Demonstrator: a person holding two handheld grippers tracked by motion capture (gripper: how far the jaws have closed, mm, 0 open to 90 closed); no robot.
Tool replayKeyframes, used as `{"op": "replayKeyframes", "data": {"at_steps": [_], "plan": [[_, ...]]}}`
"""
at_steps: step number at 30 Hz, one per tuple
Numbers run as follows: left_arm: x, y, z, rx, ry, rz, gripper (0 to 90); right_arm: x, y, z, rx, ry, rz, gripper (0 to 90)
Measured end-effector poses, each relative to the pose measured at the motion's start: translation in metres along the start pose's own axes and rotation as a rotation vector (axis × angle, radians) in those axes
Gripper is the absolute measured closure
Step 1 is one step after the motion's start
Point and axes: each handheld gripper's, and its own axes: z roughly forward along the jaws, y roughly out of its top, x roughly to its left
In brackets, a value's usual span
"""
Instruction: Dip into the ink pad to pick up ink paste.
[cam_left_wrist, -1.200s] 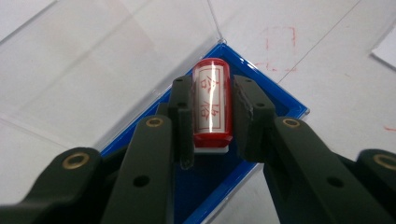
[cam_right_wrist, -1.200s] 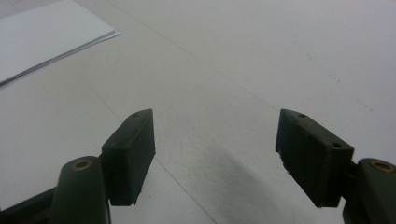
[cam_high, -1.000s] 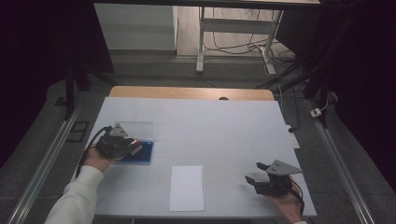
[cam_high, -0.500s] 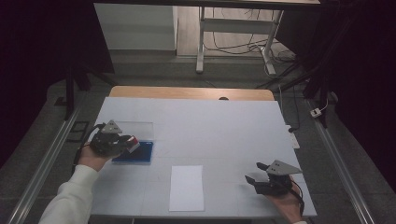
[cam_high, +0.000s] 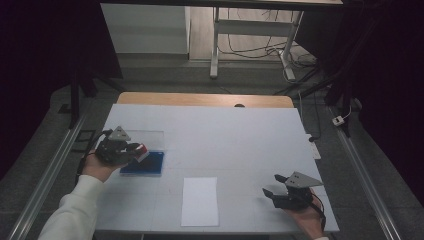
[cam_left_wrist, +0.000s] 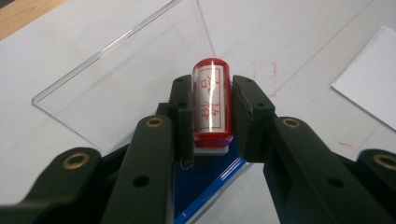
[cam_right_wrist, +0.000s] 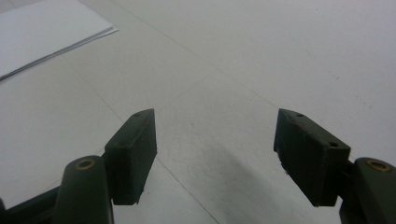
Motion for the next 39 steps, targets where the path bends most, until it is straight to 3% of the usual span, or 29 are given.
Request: {"op": "replayKeyframes", "data": {"at_steps": [11,23,39], "plan": [[0.003,-0.002,0.007,0.036,0.019,-0.006,70.8,0.0,0.0,0.0,0.008,-0.008,-0.002,29.7],[0.005,-0.012,0.022,0.074,0.011,-0.022,70.8,0.001,-0.001,0.001,0.015,-0.008,-0.001,29.9],[0.003,-0.011,0.032,0.101,-0.009,-0.009,70.7,0.001,-0.001,0.001,0.02,-0.013,-0.002,30.0]]}}
